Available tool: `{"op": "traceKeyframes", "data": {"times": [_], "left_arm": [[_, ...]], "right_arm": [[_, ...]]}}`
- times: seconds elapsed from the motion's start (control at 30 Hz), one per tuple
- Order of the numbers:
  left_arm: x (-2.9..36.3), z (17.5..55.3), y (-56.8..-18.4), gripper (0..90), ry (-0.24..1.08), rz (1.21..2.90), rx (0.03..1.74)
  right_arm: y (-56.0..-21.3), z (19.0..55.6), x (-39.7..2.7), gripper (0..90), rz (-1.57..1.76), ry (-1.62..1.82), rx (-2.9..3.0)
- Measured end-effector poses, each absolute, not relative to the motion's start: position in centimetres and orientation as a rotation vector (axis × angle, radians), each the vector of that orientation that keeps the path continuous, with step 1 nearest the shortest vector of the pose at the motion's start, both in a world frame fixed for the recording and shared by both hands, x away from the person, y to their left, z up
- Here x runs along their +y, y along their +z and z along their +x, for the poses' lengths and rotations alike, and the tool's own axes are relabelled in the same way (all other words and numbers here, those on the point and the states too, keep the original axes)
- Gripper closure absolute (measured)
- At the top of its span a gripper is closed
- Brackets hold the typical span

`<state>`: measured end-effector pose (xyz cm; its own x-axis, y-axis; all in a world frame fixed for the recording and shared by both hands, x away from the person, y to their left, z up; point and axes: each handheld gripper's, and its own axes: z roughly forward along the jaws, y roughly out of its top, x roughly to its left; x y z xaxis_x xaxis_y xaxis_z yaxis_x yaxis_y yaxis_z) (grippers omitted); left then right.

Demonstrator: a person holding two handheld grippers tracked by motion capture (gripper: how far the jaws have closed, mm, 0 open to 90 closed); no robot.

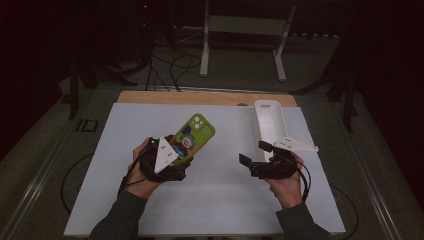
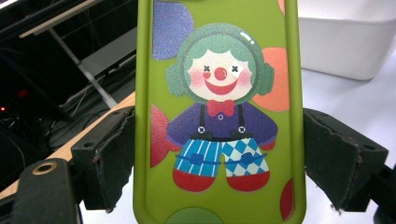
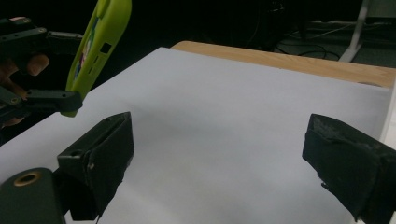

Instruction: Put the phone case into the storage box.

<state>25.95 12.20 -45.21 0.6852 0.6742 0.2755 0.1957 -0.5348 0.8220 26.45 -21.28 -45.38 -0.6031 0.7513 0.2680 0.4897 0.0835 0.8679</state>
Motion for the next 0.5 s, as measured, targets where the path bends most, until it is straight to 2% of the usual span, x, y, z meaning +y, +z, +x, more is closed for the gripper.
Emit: {"op": "traceKeyframes", "data": {"times": [0.5], "left_arm": [[10.9, 26.0, -45.5, 16.1, 0.741, 2.088, 0.636]], "right_arm": [[-44.6, 26.9, -20.6, 9.1, 1.225, 1.585, 2.128]]}}
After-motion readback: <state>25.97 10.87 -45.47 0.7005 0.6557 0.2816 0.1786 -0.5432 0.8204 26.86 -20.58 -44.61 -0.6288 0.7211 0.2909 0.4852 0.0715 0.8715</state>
